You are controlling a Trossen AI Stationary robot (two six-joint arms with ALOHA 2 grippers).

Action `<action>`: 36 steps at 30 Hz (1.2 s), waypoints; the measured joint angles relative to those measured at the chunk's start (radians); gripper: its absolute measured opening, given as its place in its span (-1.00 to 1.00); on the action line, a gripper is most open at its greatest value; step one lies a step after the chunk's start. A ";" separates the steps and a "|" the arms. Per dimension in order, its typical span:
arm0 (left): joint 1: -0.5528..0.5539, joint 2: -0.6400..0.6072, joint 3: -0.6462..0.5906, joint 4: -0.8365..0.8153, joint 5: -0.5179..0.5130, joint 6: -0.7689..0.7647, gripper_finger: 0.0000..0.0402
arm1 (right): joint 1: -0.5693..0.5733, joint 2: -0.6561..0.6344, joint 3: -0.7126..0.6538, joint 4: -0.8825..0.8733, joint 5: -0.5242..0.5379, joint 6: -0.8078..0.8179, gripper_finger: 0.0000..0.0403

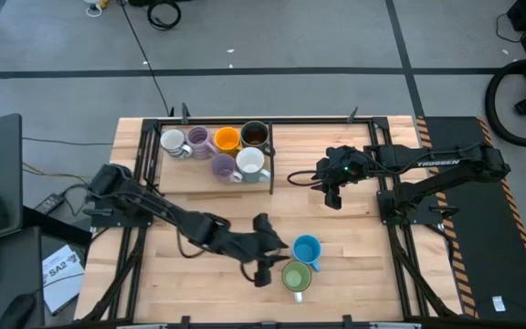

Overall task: Place coffee mugs
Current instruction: Put the green mug on the shelf

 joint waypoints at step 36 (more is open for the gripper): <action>0.002 0.307 0.310 -0.371 0.056 -0.248 -0.32 | 0.000 0.000 0.000 0.009 0.000 -0.004 -0.27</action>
